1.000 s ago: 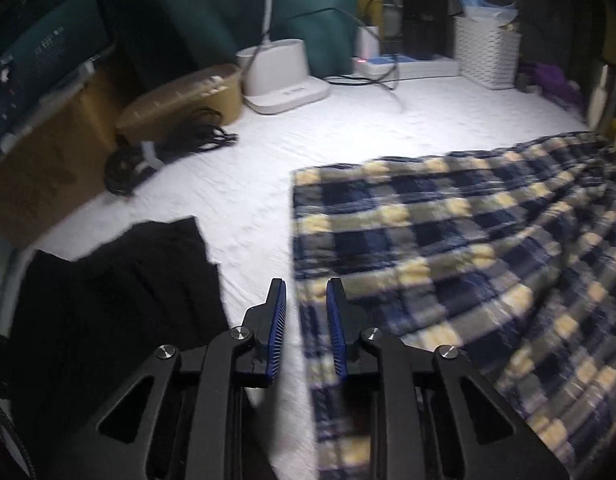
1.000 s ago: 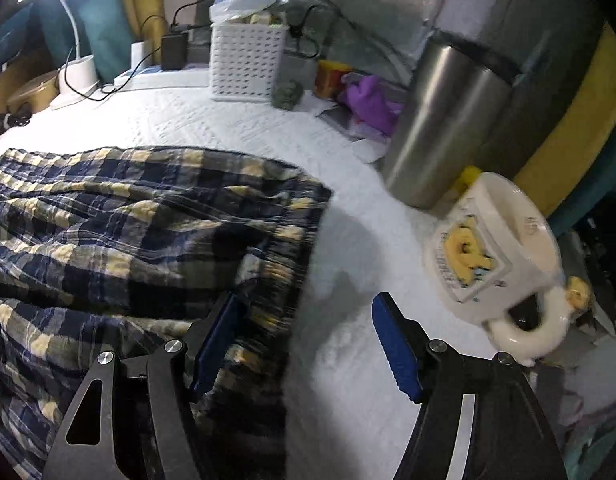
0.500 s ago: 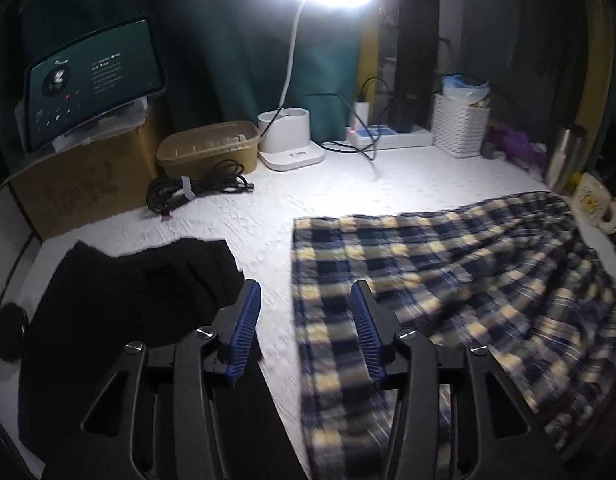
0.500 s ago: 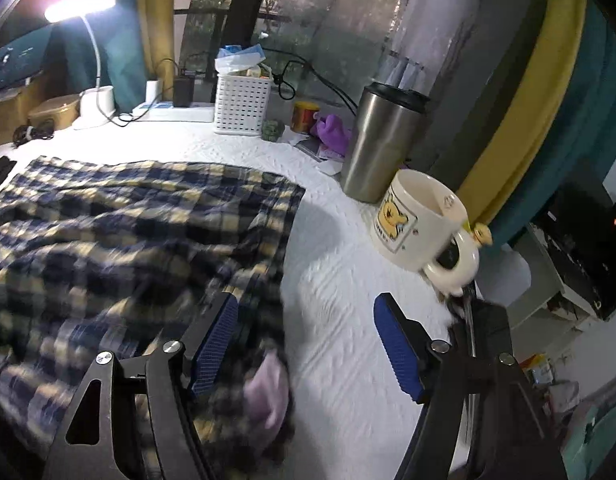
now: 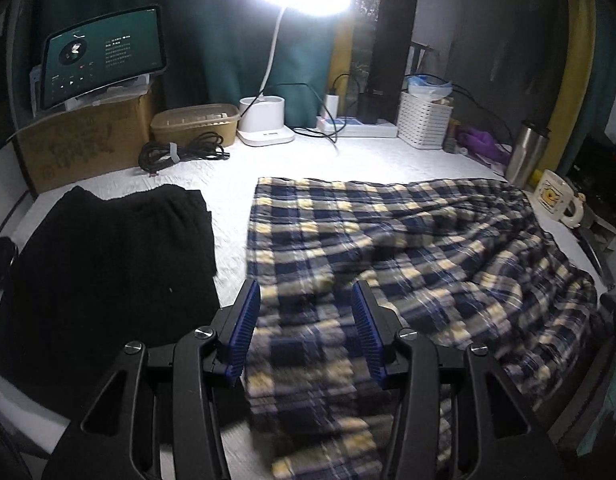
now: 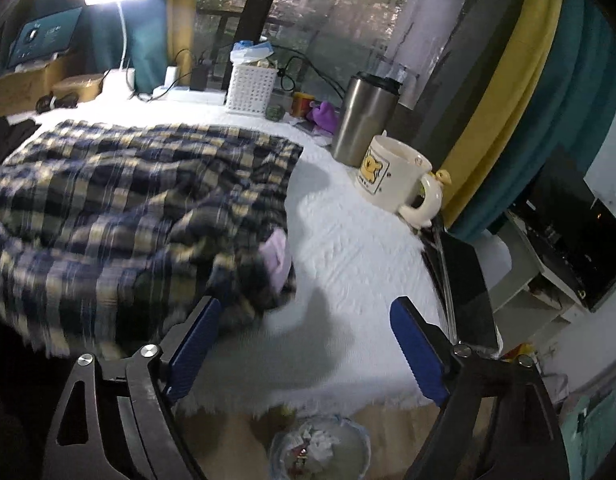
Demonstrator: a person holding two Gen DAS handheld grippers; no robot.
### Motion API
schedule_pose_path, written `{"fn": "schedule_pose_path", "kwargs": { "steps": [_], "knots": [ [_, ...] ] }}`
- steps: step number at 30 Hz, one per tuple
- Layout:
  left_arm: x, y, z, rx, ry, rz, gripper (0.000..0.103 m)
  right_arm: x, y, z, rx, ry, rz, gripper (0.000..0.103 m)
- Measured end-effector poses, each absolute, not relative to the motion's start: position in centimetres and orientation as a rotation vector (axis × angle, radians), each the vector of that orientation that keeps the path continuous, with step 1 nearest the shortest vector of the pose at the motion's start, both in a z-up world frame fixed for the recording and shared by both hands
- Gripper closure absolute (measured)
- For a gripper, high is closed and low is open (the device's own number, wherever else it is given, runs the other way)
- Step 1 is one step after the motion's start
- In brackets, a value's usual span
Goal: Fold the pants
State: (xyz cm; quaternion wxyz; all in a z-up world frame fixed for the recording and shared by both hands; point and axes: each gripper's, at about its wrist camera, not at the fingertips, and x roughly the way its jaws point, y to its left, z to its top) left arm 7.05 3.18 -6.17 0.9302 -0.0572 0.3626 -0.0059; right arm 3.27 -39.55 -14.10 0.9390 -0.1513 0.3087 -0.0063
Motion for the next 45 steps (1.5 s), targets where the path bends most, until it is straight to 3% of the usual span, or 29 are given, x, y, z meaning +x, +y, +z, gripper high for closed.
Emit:
{"fn": "schedule_pose_path", "kwargs": {
  "steps": [12, 24, 27, 37, 42, 45],
  "knots": [
    [2.9, 2.1, -6.8, -0.164, 0.740, -0.020, 0.056, 1.4, -36.4, -18.5, -0.387, 0.676, 0.054, 0.014],
    [1.7, 2.0, -7.7, -0.154, 0.739, -0.048, 0.055, 2.9, -32.7, -16.0, -0.401, 0.584, 0.178, 0.014],
    [1.6, 1.6, -7.7, -0.142, 0.731, -0.079, 0.041, 4.0, -32.5, -14.8, -0.393, 0.562, 0.197, 0.014],
    [1.1, -1.6, -7.7, -0.038, 0.724, -0.199, 0.039, 10.3, -32.1, -13.9, -0.334, 0.613, 0.254, 0.014],
    [0.9, -3.0, -7.3, -0.029, 0.710, -0.287, 0.016, 12.5, -32.1, -14.2, -0.290, 0.653, 0.261, 0.014],
    [1.1, -5.2, -7.2, -0.004, 0.704, -0.386, 0.013, 13.4, -32.0, -14.2, -0.265, 0.672, 0.272, 0.014]
  ]
}}
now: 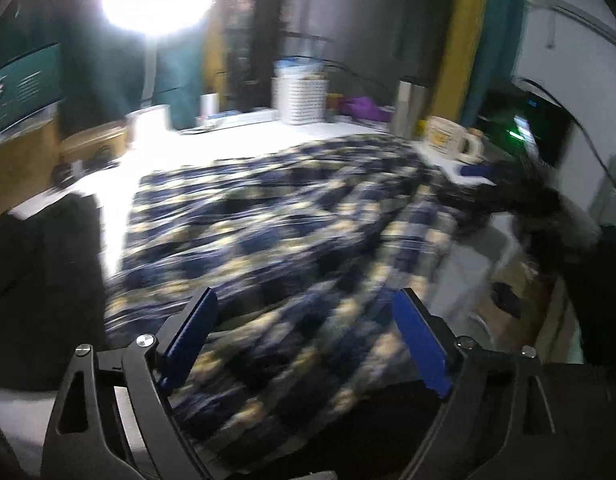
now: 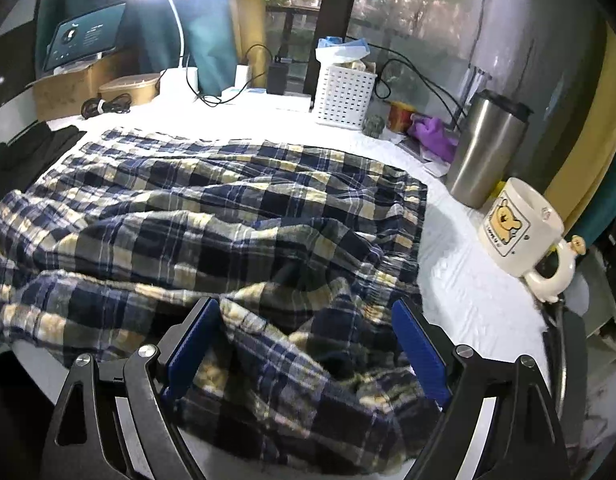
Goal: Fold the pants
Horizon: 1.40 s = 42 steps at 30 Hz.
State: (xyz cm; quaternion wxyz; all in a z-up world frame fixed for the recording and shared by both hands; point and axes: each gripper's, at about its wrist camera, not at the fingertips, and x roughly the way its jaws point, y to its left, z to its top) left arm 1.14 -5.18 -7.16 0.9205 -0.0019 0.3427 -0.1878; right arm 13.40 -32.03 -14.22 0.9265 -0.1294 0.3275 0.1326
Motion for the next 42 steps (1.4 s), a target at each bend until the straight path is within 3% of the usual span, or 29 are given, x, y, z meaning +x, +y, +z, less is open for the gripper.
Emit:
{"fn": "schedule_pose_path", "kwargs": {
  "steps": [12, 13, 15, 18, 25, 29, 33, 39, 42],
  "knots": [
    [3.8, -15.5, -11.1, 0.325, 0.833, -0.447, 0.014, 15.9, -32.8, -14.7, -0.146, 0.709, 0.287, 0.014],
    [3.8, -15.4, -11.1, 0.333, 0.826, -0.438, 0.016, 15.9, -32.9, -14.8, -0.141, 0.710, 0.288, 0.014],
    [3.9, -14.8, -10.9, 0.336, 0.820, -0.407, 0.034, 15.9, -33.1, -15.0, -0.139, 0.710, 0.284, 0.014],
    [4.2, -12.9, -9.9, 0.275, 0.806, -0.375, 0.046, 15.2, -33.3, -14.8, -0.158, 0.690, 0.265, 0.014],
    [5.2, -10.0, -8.4, 0.195, 0.784, -0.309, 0.047, 10.0, -32.3, -12.9, -0.235, 0.579, 0.276, 0.014],
    [5.9, -10.0, -8.2, 0.167, 0.785, -0.316, 0.047, 6.2, -30.4, -12.1, -0.283, 0.515, 0.342, 0.002],
    [6.5, -9.8, -7.8, 0.135, 0.785, -0.331, 0.047, 3.8, -26.7, -13.2, -0.374, 0.509, 0.424, 0.002],
    [6.7, -9.5, -7.5, 0.128, 0.785, -0.339, 0.047, 4.4, -22.2, -16.4, -0.610, 0.485, 0.344, 0.002],
    [6.6, -9.3, -8.0, 0.119, 0.803, -0.343, 0.047, 5.8, -22.4, -15.7, -0.593, 0.484, 0.346, 0.002]
  ]
}}
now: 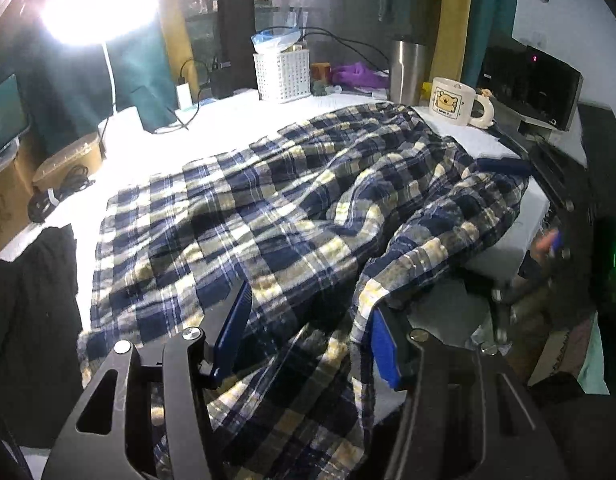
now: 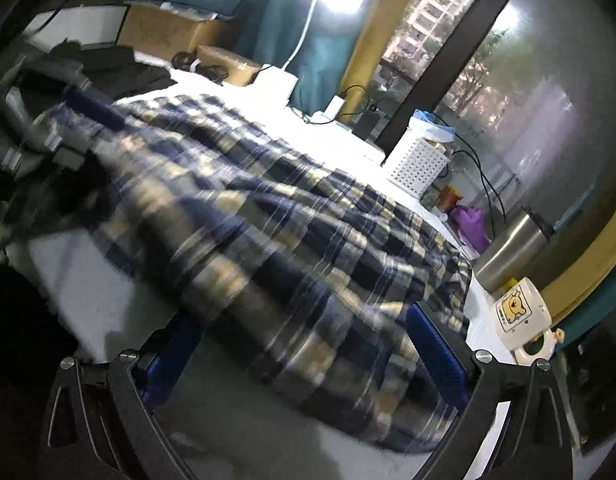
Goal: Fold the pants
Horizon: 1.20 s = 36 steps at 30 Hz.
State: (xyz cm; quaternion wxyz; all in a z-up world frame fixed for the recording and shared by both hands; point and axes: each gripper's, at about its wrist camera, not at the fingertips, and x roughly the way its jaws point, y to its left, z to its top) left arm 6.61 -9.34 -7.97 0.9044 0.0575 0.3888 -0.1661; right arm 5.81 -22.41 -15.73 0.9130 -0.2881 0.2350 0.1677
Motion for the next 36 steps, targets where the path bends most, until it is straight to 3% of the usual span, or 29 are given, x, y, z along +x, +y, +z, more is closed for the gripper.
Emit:
{"fn": "schedule_pose_path", "kwargs": {
  "steps": [7, 13, 20, 22, 24, 29, 36],
  "knots": [
    [5.2, -10.7, -9.0, 0.094, 0.824, -0.421, 0.047, 10.2, -24.6, -12.3, -0.402, 0.516, 0.386, 0.002],
    [3.5, -12.5, -10.6, 0.247, 0.847, -0.375, 0.046, 13.4, -25.1, -11.6, -0.235, 0.583, 0.397, 0.002],
    [1.2, -10.1, -11.4, 0.319, 0.845, -0.246, 0.047, 14.2, -24.6, -11.4, -0.205, 0.588, 0.400, 0.002],
    [0.8, -8.9, -11.2, 0.311, 0.838, -0.216, 0.056, 14.1, -24.8, -11.3, -0.205, 0.587, 0.394, 0.002],
    [0.6, -7.8, -10.8, 0.303, 0.833, -0.187, 0.085, 13.8, -25.0, -11.3, -0.214, 0.584, 0.387, 0.002],
    [0.8, -5.6, -8.9, 0.235, 0.772, -0.131, 0.096, 12.1, -25.3, -11.8, -0.277, 0.561, 0.343, 0.002],
    [2.7, -3.4, -8.5, 0.186, 0.752, -0.092, 0.097, 10.3, -26.2, -14.2, -0.396, 0.549, 0.261, 0.002]
  ]
}}
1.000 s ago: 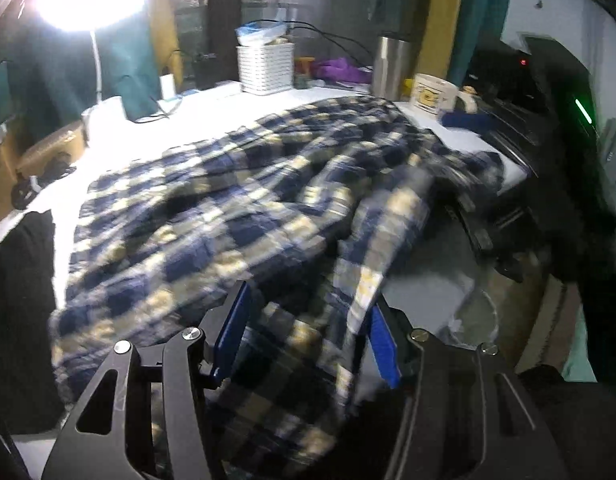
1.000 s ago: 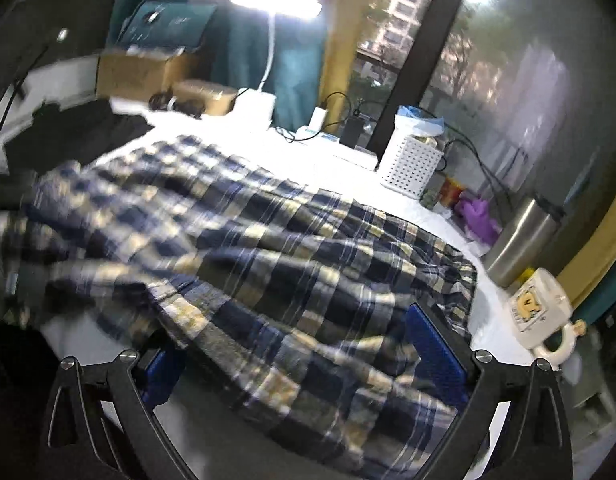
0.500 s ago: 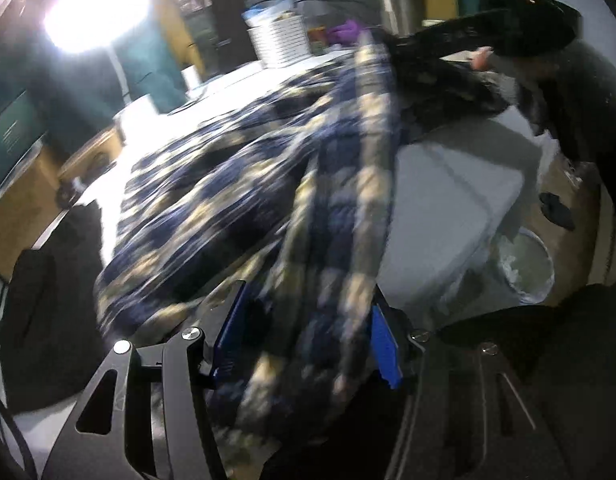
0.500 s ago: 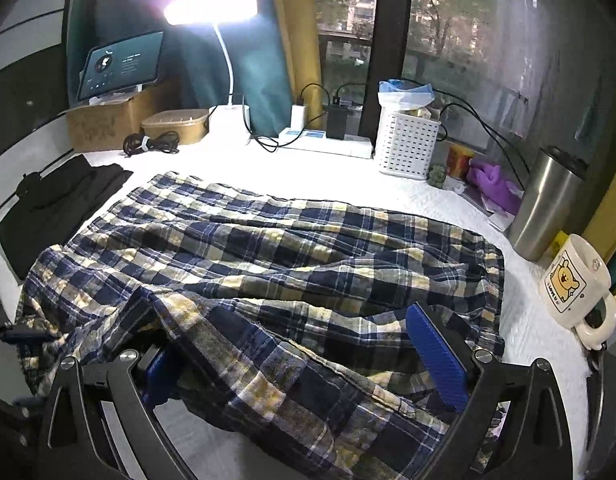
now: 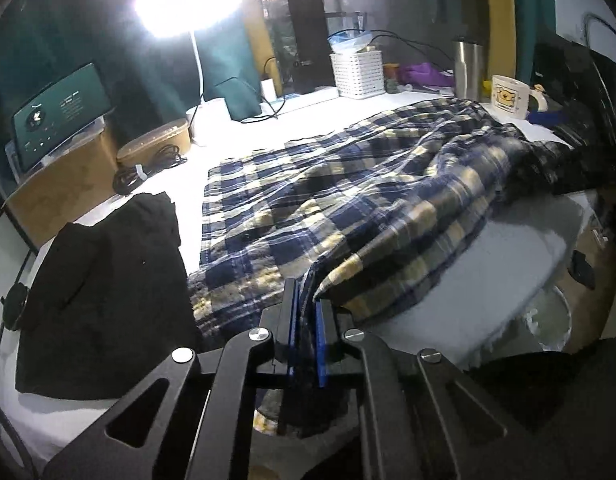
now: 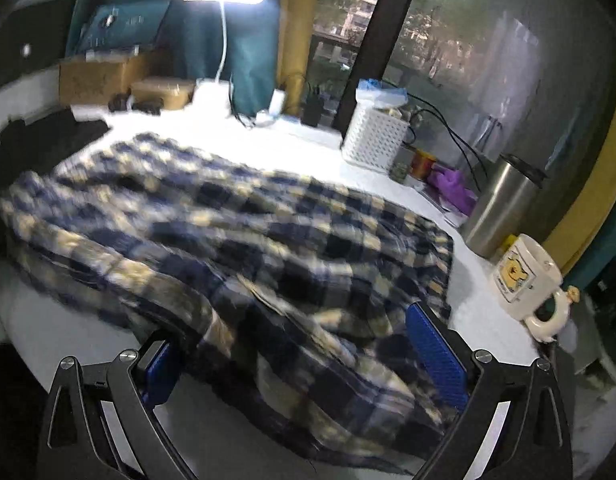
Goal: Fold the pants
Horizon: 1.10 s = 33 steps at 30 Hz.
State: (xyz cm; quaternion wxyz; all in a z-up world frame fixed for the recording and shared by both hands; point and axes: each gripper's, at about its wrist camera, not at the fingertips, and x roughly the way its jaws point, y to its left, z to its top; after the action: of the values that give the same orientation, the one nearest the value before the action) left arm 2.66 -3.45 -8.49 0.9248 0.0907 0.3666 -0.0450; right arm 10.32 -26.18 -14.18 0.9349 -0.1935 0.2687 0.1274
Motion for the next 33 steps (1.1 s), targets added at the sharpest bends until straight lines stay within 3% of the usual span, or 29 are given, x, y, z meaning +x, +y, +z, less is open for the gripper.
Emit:
{"fn": "schedule_pose_path", "kwargs": {
  "steps": [10, 11, 12, 15, 20, 22, 24, 25, 27, 33],
  "knots": [
    [3.0, -3.2, -7.1, 0.206, 0.720, -0.054, 0.097, 8.7, -30.9, -18.0, -0.460, 0.560, 0.081, 0.002],
    [3.1, -3.1, -7.0, 0.207, 0.718, -0.048, 0.097, 8.7, -31.6, -18.2, -0.440, 0.562, 0.073, 0.006],
    [3.1, -3.0, -7.0, 0.210, 0.719, -0.044, 0.097, 8.6, -32.6, -18.2, -0.410, 0.561, 0.071, 0.022],
    [3.3, -3.1, -7.2, 0.216, 0.727, -0.047, 0.096, 8.5, -34.0, -18.1, -0.380, 0.561, 0.062, 0.051],
    [3.2, -3.7, -8.3, 0.225, 0.755, -0.068, 0.096, 8.3, -34.3, -17.2, -0.370, 0.519, 0.104, 0.052],
    [2.8, -3.9, -8.9, 0.236, 0.769, -0.091, 0.080, 8.3, -34.1, -16.9, -0.376, 0.513, 0.109, 0.052],
    [2.1, -4.2, -9.6, 0.261, 0.772, -0.110, 0.031, 8.4, -33.9, -16.8, -0.390, 0.513, 0.106, 0.050],
    [1.8, -4.3, -9.9, 0.275, 0.774, -0.110, 0.028, 8.4, -33.9, -16.7, -0.392, 0.514, 0.106, 0.048],
    [1.4, -4.5, -10.7, 0.301, 0.794, -0.108, 0.028, 8.4, -33.9, -16.6, -0.397, 0.503, 0.094, 0.029],
    [1.3, -4.6, -11.7, 0.373, 0.767, -0.041, 0.029, 8.2, -34.1, -15.4, -0.345, 0.468, 0.087, 0.026]
  ]
}}
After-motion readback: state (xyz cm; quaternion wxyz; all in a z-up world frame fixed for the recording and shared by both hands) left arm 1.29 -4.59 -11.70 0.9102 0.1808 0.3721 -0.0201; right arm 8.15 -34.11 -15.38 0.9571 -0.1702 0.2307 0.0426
